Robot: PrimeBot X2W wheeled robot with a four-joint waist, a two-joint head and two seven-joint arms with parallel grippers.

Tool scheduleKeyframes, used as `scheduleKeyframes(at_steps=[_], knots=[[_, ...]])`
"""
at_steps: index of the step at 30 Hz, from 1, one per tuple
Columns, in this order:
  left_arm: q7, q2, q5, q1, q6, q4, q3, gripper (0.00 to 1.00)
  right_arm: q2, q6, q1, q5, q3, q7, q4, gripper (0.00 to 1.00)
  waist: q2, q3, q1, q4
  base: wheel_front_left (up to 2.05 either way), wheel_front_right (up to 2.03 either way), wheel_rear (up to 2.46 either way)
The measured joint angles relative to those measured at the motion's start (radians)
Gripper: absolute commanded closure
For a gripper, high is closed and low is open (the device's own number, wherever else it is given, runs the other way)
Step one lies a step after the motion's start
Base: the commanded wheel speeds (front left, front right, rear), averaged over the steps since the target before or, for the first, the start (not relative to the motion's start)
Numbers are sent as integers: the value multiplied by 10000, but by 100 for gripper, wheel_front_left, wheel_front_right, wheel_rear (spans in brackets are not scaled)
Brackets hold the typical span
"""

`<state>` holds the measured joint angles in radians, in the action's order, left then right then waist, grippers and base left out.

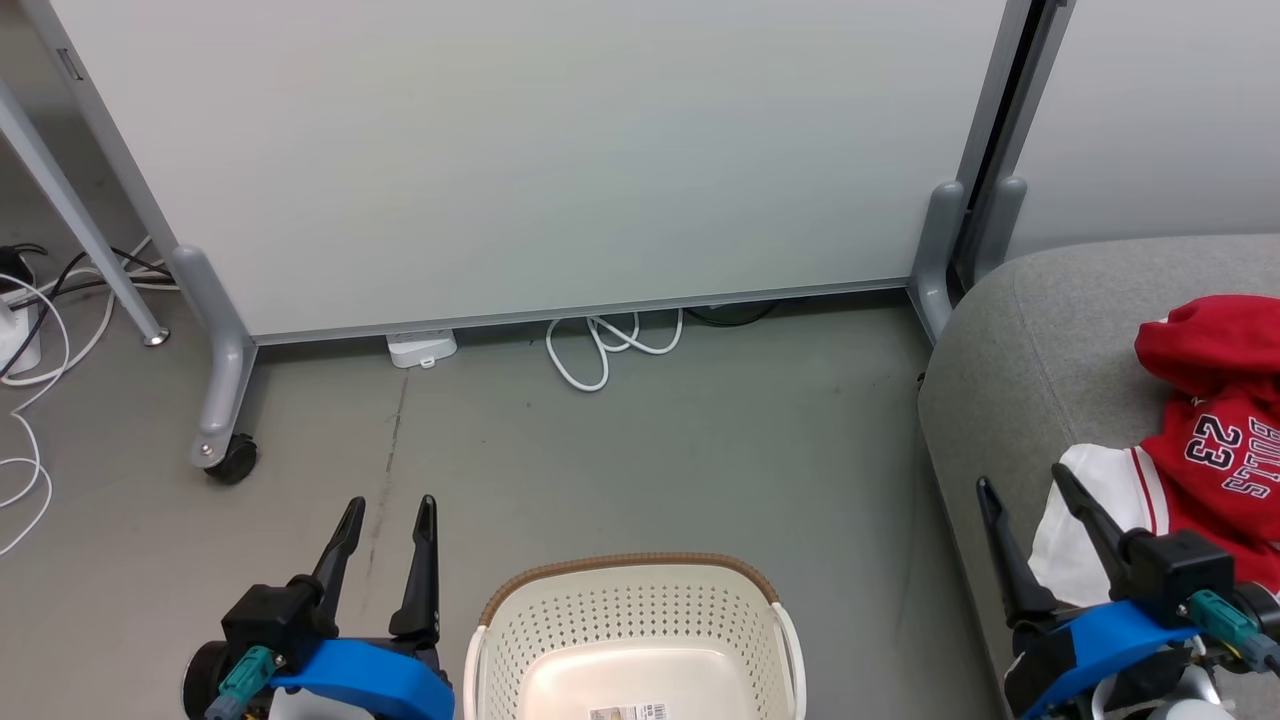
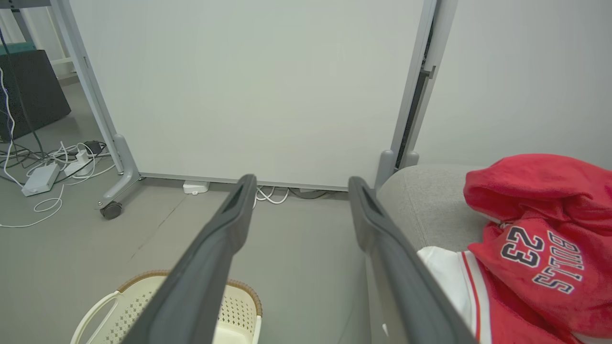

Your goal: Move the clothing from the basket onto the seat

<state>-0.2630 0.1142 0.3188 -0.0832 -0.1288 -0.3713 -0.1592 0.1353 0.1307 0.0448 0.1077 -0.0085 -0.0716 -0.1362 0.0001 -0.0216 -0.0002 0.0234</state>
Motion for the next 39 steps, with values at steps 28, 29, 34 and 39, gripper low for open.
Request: scheduleKeyframes(at_steps=[28,29,34,39], knots=[[213,-140,497,772,0,-692,-104,100,-512,0,-719,370,-439,366,-196,100,0,132,3,-15,0,0,0],[257,-146,681,772,0,-677,-71,100,-516,0,-719,593,-451,401,-209,100,-1,133,3,-17,0,0,0],[514,-178,1538,765,0,-550,138,100,-533,0,-695,1582,-491,500,-268,100,0,137,3,-26,0,0,0],[732,-213,2328,751,0,-431,299,100,-560,0,-672,2543,-520,569,-314,100,0,142,3,-35,0,0,0]])
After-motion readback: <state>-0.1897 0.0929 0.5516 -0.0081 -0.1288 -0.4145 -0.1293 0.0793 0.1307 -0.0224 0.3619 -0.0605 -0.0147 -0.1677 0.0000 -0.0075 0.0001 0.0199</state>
